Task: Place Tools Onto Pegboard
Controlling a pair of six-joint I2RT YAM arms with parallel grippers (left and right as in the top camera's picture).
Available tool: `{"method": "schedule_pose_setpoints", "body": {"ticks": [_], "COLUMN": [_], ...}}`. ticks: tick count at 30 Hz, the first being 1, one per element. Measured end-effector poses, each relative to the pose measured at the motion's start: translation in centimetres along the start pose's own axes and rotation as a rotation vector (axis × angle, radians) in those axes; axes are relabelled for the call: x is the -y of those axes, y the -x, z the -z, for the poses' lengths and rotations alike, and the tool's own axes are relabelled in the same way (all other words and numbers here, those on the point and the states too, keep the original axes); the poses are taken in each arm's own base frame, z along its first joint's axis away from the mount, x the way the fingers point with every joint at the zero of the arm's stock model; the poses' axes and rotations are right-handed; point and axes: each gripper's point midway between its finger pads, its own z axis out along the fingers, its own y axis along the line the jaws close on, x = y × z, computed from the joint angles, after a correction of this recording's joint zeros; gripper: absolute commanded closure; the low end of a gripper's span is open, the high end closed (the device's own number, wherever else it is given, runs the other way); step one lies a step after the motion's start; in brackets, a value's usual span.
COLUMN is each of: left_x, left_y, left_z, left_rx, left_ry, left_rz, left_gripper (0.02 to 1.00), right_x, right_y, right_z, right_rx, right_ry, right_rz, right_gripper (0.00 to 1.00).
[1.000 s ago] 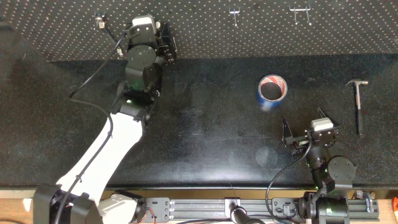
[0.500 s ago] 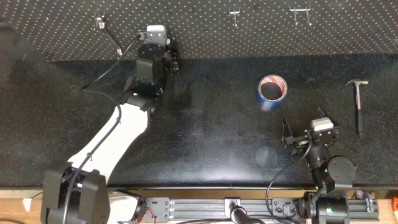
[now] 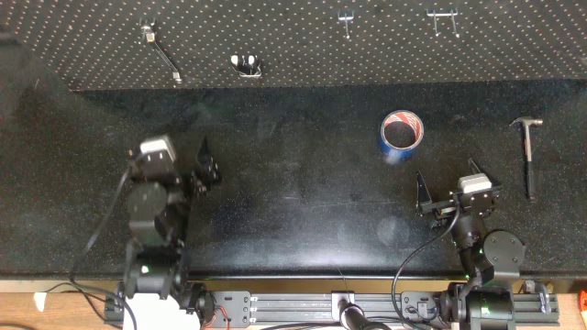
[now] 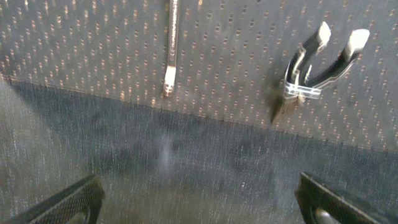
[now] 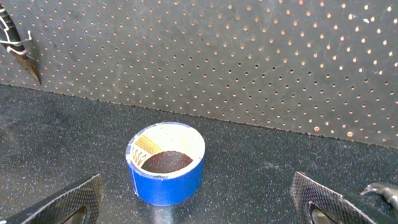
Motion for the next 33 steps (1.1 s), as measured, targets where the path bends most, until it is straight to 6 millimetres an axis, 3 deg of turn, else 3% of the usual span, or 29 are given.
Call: {"method": "schedule_pose_setpoints", "body": {"ticks": [3, 6, 11, 13, 17, 28, 31, 33], "left_x": [-0.8, -0.6, 0.1, 0.3, 2.0, 2.0, 2.0, 1.9], "left_y": [-0.9, -0.7, -3.2, -2.4, -2.7, -2.7, -2.7, -2.6], "left_z": [1.4, 2.6, 3.5, 4.0, 4.2, 4.2, 4.2, 4.2], "left_rx": [0.148, 0.222, 0.181, 0.223, 0.216, 0.217, 0.217, 0.218], "left_ry": [-0.058, -0.092, -0.126, -0.126, -0.183, -0.18, -0.18, -0.177], "left_rz": [0.025, 0.023, 0.014, 0.011, -0.004, -0.004, -0.004, -0.003], "left_gripper": [0.02, 0.02, 0.023, 0.023, 0.023, 0.023, 0.023, 0.023], "right_x": [0.0, 0.0, 0.0, 0.0, 0.0, 0.0, 0.0, 0.2], "right_y": [0.0, 0.0, 0.0, 0.0, 0.0, 0.0, 0.1, 1.4], "right_z": [0.0, 0.0, 0.0, 0.0, 0.0, 0.0, 0.0, -0.5], "right_rx": [-0.001, -0.001, -0.001, -0.001, -0.001, -0.001, 0.0, -0.056], "right_ry": [0.0, 0.0, 0.0, 0.001, 0.0, 0.0, 0.0, 0.005], "right_rz": [0.0, 0.0, 0.0, 0.0, 0.0, -0.001, -0.053, -0.182], "right_gripper": [0.02, 0.02, 0.02, 0.02, 0.02, 0.02, 0.02, 0.02]}}
